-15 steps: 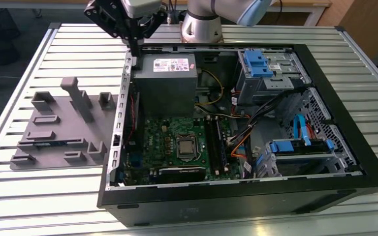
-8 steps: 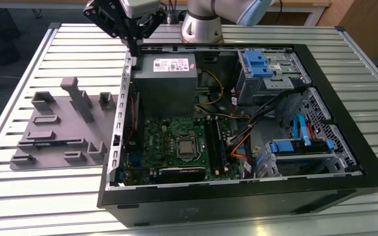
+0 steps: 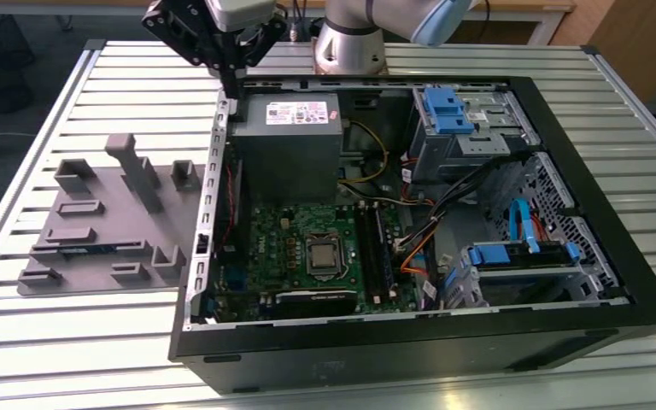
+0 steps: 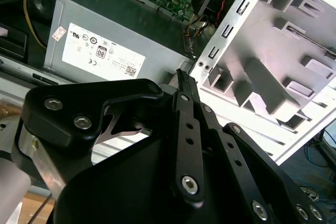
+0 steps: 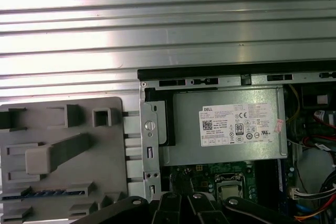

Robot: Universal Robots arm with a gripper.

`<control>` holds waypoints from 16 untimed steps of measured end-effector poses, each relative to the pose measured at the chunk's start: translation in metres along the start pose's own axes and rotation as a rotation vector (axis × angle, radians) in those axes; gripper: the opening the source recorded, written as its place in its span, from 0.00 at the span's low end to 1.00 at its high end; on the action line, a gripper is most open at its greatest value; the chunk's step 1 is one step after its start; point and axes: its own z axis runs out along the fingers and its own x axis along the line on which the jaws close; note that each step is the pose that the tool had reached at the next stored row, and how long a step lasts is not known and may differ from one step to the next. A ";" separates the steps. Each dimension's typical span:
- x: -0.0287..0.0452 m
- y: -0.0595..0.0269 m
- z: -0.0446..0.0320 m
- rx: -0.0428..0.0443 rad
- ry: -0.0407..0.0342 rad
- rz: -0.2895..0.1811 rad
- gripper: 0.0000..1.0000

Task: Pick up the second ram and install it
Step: 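Reach for the second ram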

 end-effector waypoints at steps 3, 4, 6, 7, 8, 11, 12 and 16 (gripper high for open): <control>0.0005 0.0000 0.0000 0.0000 0.0000 0.000 0.11; 0.0007 0.0000 0.0000 0.0000 0.0000 0.000 0.11; 0.0010 -0.0001 0.0001 0.0000 0.0000 0.000 0.11; 0.0012 -0.0001 0.0001 -0.0001 0.0000 0.000 0.11; 0.0014 -0.0001 0.0001 0.0000 0.0000 0.000 0.11; 0.0019 -0.0001 0.0001 -0.0001 0.0000 0.000 0.11; 0.0022 -0.0002 0.0001 -0.0001 0.0000 0.000 0.11; 0.0030 -0.0002 0.0001 0.0000 0.0000 0.000 0.11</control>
